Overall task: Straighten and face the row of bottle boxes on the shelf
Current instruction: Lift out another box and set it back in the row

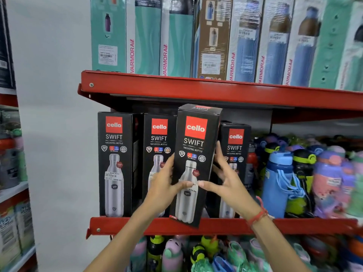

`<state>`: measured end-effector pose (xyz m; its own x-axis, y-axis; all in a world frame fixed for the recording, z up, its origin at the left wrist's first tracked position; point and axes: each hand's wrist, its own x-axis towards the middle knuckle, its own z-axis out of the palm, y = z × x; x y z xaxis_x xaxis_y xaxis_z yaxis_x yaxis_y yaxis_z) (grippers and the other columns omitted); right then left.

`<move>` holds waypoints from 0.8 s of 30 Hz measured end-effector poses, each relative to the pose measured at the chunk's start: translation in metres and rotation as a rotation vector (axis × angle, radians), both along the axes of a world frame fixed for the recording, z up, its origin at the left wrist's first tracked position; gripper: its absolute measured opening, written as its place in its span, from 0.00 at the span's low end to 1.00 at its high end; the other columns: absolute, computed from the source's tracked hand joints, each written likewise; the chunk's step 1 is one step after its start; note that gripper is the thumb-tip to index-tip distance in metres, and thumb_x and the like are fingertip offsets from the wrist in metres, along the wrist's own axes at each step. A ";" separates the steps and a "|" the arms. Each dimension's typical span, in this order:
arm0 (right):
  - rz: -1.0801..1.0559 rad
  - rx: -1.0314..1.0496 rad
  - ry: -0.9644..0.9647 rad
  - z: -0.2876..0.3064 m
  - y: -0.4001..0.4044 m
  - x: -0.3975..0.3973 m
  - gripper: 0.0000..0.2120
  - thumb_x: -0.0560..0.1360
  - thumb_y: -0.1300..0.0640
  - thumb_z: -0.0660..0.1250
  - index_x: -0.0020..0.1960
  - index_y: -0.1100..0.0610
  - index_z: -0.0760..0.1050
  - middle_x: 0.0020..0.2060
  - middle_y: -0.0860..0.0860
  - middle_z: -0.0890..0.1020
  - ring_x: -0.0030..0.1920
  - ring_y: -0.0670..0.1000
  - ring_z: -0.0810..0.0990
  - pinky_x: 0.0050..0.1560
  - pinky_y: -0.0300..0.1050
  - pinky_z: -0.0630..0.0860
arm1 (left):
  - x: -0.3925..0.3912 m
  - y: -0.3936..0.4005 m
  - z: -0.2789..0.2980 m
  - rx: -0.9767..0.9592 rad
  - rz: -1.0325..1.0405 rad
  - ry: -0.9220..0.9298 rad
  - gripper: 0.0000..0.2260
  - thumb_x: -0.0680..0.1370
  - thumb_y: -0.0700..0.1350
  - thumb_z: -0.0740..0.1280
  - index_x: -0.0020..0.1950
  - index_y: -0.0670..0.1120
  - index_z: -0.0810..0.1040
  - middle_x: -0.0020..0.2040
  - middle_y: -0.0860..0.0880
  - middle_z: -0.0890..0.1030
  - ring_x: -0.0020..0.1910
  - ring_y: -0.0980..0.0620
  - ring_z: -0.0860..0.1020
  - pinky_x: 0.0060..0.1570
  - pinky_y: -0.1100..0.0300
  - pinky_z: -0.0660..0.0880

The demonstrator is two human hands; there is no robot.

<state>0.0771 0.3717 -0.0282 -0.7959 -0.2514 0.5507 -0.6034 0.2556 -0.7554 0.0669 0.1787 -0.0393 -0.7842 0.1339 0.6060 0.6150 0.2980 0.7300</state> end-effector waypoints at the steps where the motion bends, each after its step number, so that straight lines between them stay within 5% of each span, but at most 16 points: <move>1: 0.005 0.012 -0.029 0.002 0.000 -0.006 0.50 0.72 0.66 0.71 0.75 0.38 0.40 0.67 0.30 0.67 0.66 0.32 0.69 0.63 0.32 0.70 | -0.005 0.003 -0.002 -0.004 0.042 0.023 0.35 0.70 0.44 0.75 0.73 0.53 0.64 0.62 0.57 0.79 0.60 0.63 0.76 0.62 0.54 0.75; 3: -0.063 0.060 -0.047 0.006 -0.004 -0.022 0.50 0.73 0.67 0.69 0.75 0.35 0.38 0.57 0.22 0.71 0.63 0.37 0.74 0.65 0.43 0.73 | -0.014 0.011 -0.004 0.001 0.115 0.032 0.37 0.70 0.45 0.75 0.74 0.55 0.61 0.65 0.56 0.78 0.58 0.62 0.77 0.63 0.50 0.74; 5: -0.169 0.099 -0.029 0.005 -0.010 -0.038 0.51 0.73 0.68 0.68 0.74 0.33 0.37 0.56 0.28 0.75 0.62 0.47 0.77 0.64 0.54 0.74 | -0.023 0.023 -0.006 0.005 0.170 0.010 0.37 0.71 0.44 0.74 0.75 0.55 0.59 0.66 0.54 0.77 0.55 0.64 0.78 0.63 0.51 0.73; 8: -0.263 0.118 -0.034 0.008 -0.018 -0.052 0.50 0.73 0.71 0.64 0.75 0.38 0.37 0.60 0.41 0.75 0.53 0.46 0.80 0.52 0.31 0.75 | -0.030 0.039 -0.006 0.012 0.234 -0.009 0.36 0.73 0.42 0.73 0.76 0.49 0.58 0.62 0.56 0.76 0.40 0.78 0.74 0.48 0.77 0.69; 11: -0.311 0.105 -0.086 0.003 -0.022 -0.058 0.47 0.75 0.71 0.64 0.76 0.41 0.39 0.58 0.47 0.77 0.45 0.41 0.76 0.35 0.23 0.72 | -0.033 0.044 -0.007 -0.049 0.320 -0.047 0.33 0.74 0.38 0.71 0.75 0.46 0.59 0.51 0.54 0.75 0.31 0.73 0.70 0.35 0.82 0.66; 15: -0.399 0.072 -0.092 -0.007 -0.025 -0.058 0.47 0.74 0.71 0.65 0.77 0.42 0.40 0.60 0.50 0.80 0.51 0.46 0.78 0.38 0.26 0.71 | -0.035 0.049 -0.013 -0.088 0.353 -0.047 0.27 0.78 0.33 0.63 0.74 0.48 0.60 0.46 0.50 0.78 0.30 0.72 0.75 0.32 0.78 0.69; 18: -0.459 0.054 -0.067 -0.010 -0.028 -0.055 0.47 0.74 0.73 0.62 0.77 0.41 0.41 0.61 0.52 0.79 0.45 0.49 0.78 0.35 0.23 0.72 | -0.031 0.052 -0.010 -0.141 0.420 -0.101 0.27 0.80 0.36 0.59 0.77 0.48 0.53 0.56 0.44 0.79 0.35 0.65 0.77 0.37 0.75 0.71; 21: -0.486 0.077 -0.052 -0.017 -0.067 -0.064 0.47 0.74 0.72 0.62 0.76 0.40 0.40 0.67 0.52 0.75 0.50 0.49 0.78 0.42 0.30 0.71 | -0.046 0.023 -0.019 -0.196 0.479 -0.127 0.31 0.79 0.35 0.59 0.77 0.46 0.48 0.59 0.39 0.78 0.49 0.49 0.80 0.49 0.56 0.76; 24: -0.539 0.083 -0.021 -0.015 -0.068 -0.060 0.46 0.74 0.71 0.63 0.77 0.42 0.40 0.70 0.53 0.71 0.62 0.54 0.76 0.52 0.40 0.71 | -0.043 0.024 -0.017 -0.145 0.451 -0.186 0.25 0.80 0.38 0.54 0.76 0.48 0.51 0.53 0.35 0.79 0.45 0.45 0.79 0.46 0.45 0.76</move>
